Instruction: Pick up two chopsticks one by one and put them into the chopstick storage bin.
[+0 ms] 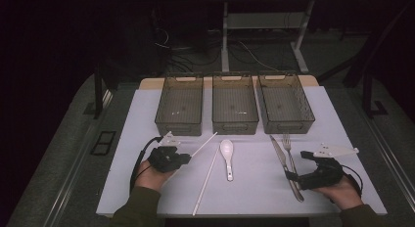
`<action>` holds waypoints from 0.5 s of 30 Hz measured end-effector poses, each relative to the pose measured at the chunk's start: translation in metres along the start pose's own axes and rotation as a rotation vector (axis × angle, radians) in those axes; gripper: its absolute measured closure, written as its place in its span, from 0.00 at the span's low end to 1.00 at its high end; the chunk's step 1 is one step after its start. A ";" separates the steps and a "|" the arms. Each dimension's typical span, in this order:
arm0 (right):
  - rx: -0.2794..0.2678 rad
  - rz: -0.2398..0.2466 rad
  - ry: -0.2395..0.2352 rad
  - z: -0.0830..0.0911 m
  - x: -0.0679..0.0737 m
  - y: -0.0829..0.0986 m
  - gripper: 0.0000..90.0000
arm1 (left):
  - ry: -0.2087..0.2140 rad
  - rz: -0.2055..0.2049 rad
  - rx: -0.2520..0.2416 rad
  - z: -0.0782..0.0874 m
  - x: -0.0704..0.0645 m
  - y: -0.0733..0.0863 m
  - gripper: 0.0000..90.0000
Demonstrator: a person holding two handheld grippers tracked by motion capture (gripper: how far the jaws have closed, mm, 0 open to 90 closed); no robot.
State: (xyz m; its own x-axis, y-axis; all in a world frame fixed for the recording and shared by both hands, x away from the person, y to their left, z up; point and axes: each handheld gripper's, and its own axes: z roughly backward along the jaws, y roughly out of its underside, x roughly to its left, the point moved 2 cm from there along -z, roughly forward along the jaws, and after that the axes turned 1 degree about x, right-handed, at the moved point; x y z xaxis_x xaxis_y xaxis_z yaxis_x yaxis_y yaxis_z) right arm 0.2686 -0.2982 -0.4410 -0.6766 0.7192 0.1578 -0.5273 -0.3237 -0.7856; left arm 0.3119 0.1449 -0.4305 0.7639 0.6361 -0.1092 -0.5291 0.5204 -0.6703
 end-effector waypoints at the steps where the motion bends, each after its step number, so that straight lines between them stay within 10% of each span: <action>1: 0.000 0.000 0.000 0.000 0.000 0.000 0.01 | 0.001 -0.007 -0.006 0.001 0.000 -0.001 0.94; 15: -0.001 -0.015 -0.004 0.000 -0.001 0.000 0.01 | 0.032 -0.007 -0.082 0.016 -0.002 -0.015 0.94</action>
State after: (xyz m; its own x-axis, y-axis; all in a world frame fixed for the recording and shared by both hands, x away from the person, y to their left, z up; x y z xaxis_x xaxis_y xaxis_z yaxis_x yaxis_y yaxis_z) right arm 0.2693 -0.2993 -0.4411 -0.6705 0.7218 0.1716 -0.5369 -0.3124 -0.7836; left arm 0.3122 0.1449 -0.4086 0.7795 0.6135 -0.1264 -0.4926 0.4757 -0.7288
